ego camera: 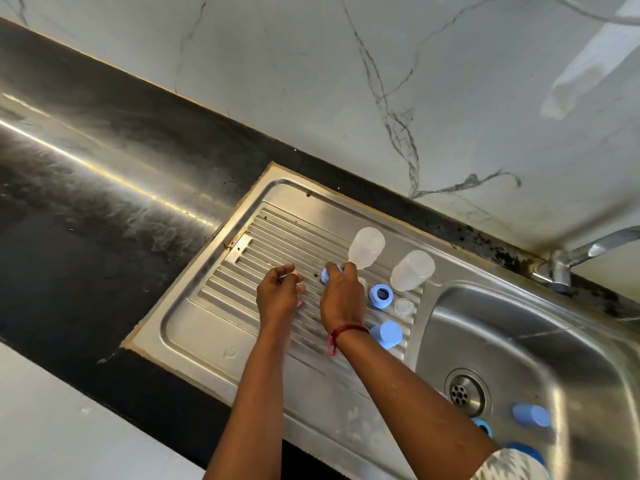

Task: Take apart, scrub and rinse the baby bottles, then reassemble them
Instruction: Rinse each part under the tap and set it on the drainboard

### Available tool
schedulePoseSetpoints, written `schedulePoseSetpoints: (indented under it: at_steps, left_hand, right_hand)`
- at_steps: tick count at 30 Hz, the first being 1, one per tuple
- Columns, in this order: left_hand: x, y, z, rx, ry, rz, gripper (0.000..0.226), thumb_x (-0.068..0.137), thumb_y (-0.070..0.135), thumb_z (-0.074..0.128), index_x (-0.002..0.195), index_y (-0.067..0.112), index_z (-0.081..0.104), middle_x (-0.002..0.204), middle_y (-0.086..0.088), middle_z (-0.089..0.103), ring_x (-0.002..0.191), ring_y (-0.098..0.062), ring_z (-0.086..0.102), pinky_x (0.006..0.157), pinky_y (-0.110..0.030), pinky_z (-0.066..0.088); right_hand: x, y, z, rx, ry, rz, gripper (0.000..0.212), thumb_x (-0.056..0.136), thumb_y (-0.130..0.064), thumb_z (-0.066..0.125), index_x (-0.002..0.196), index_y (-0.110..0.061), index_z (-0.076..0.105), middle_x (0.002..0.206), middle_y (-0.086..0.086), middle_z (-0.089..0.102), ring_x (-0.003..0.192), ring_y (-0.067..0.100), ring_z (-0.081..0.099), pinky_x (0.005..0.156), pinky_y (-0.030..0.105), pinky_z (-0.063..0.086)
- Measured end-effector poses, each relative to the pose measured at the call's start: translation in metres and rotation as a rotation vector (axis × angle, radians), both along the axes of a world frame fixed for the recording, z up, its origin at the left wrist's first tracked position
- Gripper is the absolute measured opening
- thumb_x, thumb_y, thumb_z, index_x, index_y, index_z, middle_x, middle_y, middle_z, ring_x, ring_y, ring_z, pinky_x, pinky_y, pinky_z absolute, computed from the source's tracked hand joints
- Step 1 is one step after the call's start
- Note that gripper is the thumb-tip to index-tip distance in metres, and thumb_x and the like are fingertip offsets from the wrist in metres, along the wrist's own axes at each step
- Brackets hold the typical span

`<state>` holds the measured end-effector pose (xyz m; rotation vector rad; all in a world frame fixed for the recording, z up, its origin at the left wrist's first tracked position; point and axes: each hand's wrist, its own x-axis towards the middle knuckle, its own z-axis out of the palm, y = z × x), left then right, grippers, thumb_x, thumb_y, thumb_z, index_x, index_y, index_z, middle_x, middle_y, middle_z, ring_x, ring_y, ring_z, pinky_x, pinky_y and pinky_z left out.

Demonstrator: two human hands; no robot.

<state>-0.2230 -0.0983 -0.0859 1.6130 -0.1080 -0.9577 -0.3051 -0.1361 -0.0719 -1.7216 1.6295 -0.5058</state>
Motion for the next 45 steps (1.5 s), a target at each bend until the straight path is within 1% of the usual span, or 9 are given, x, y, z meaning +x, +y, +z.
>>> schedulePoseSetpoints:
  at_steps: [3, 7, 21, 26, 31, 35, 38, 41, 45]
  left_hand:
    - [0.002, 0.001, -0.001, 0.000, -0.001, 0.012, 0.015, 0.098, 0.012, 0.057, 0.110, 0.016, 0.066, 0.097, -0.009, 0.073, 0.081, -0.021, 0.068, 0.071, -0.034, 0.057]
    - [0.002, 0.001, -0.002, 0.001, -0.009, 0.022, 0.012, 0.098, 0.013, 0.058, 0.105, 0.019, 0.066, 0.096, -0.008, 0.073, 0.082, -0.023, 0.070, 0.076, -0.038, 0.058]
    - [-0.006, 0.002, 0.004, 0.004, -0.057, -0.002, 0.018, 0.099, 0.012, 0.055, 0.114, 0.014, 0.065, 0.093, -0.004, 0.071, 0.083, -0.019, 0.069, 0.073, -0.034, 0.058]
    - [-0.011, 0.004, 0.016, -0.013, -0.081, -0.025, 0.021, 0.098, 0.012, 0.056, 0.117, 0.011, 0.065, 0.101, -0.008, 0.072, 0.088, -0.021, 0.069, 0.075, -0.034, 0.057]
    - [-0.029, 0.003, 0.035, -0.065, -0.147, -0.089, 0.022, 0.097, 0.012, 0.057, 0.117, 0.014, 0.066, 0.106, -0.007, 0.071, 0.097, -0.023, 0.069, 0.090, -0.044, 0.059]
    - [-0.046, 0.008, 0.047, -0.107, -0.164, -0.148, 0.017, 0.093, 0.017, 0.062, 0.108, 0.023, 0.069, 0.101, 0.000, 0.073, 0.094, -0.019, 0.071, 0.088, -0.045, 0.059]
    - [-0.060, 0.011, 0.054, -0.126, -0.183, -0.179, 0.012, 0.088, 0.020, 0.066, 0.095, 0.029, 0.069, 0.098, 0.000, 0.075, 0.091, -0.019, 0.072, 0.087, -0.045, 0.059]
    - [-0.081, 0.013, 0.065, -0.152, -0.199, -0.209, 0.013, 0.092, 0.013, 0.065, 0.100, 0.022, 0.069, 0.098, -0.004, 0.075, 0.086, -0.020, 0.073, 0.082, -0.038, 0.060]
    - [-0.111, 0.008, 0.079, -0.204, -0.195, -0.244, 0.014, 0.093, 0.010, 0.063, 0.101, 0.020, 0.069, 0.090, -0.001, 0.075, 0.086, -0.022, 0.073, 0.083, -0.039, 0.059]
  right_hand:
    - [0.000, -0.002, 0.003, 0.008, 0.036, 0.010, 0.015, 0.100, -0.017, 0.038, 0.096, -0.011, 0.051, 0.105, 0.015, 0.060, 0.092, 0.036, 0.058, 0.079, 0.043, 0.045]
    - [-0.001, -0.008, 0.000, 0.015, 0.233, 0.128, 0.030, 0.097, -0.005, 0.040, 0.124, -0.005, 0.054, 0.121, 0.017, 0.050, 0.102, 0.037, 0.055, 0.073, 0.032, 0.033]
    - [-0.004, -0.003, 0.017, -0.006, 0.282, 0.174, 0.030, 0.098, -0.005, 0.040, 0.125, -0.004, 0.052, 0.124, 0.019, 0.050, 0.105, 0.038, 0.056, 0.074, 0.033, 0.035]
    - [-0.008, 0.011, 0.029, -0.130, 0.243, 0.160, 0.028, 0.100, -0.005, 0.044, 0.124, -0.010, 0.057, 0.119, 0.012, 0.058, 0.102, 0.031, 0.062, 0.086, 0.037, 0.052]
    - [-0.021, 0.023, 0.049, -0.247, 0.146, 0.194, 0.035, 0.098, -0.002, 0.050, 0.132, -0.008, 0.059, 0.126, 0.014, 0.060, 0.110, 0.032, 0.063, 0.096, 0.038, 0.052]
    - [-0.043, 0.029, 0.065, -0.323, 0.060, 0.160, 0.028, 0.098, -0.006, 0.052, 0.120, -0.009, 0.068, 0.116, 0.013, 0.064, 0.103, 0.028, 0.064, 0.090, 0.032, 0.050]
    - [-0.067, 0.030, 0.071, -0.370, 0.039, 0.118, 0.030, 0.096, -0.007, 0.056, 0.123, -0.010, 0.067, 0.122, 0.012, 0.065, 0.109, 0.027, 0.063, 0.098, 0.034, 0.047]
    - [-0.098, 0.030, 0.070, -0.379, 0.003, 0.078, 0.033, 0.092, -0.006, 0.060, 0.123, -0.010, 0.067, 0.124, 0.009, 0.066, 0.112, 0.025, 0.062, 0.107, 0.038, 0.045]
    - [-0.138, 0.032, 0.064, -0.437, -0.070, 0.042, 0.027, 0.086, -0.003, 0.066, 0.112, -0.006, 0.072, 0.111, 0.011, 0.071, 0.099, 0.026, 0.066, 0.091, 0.037, 0.053]
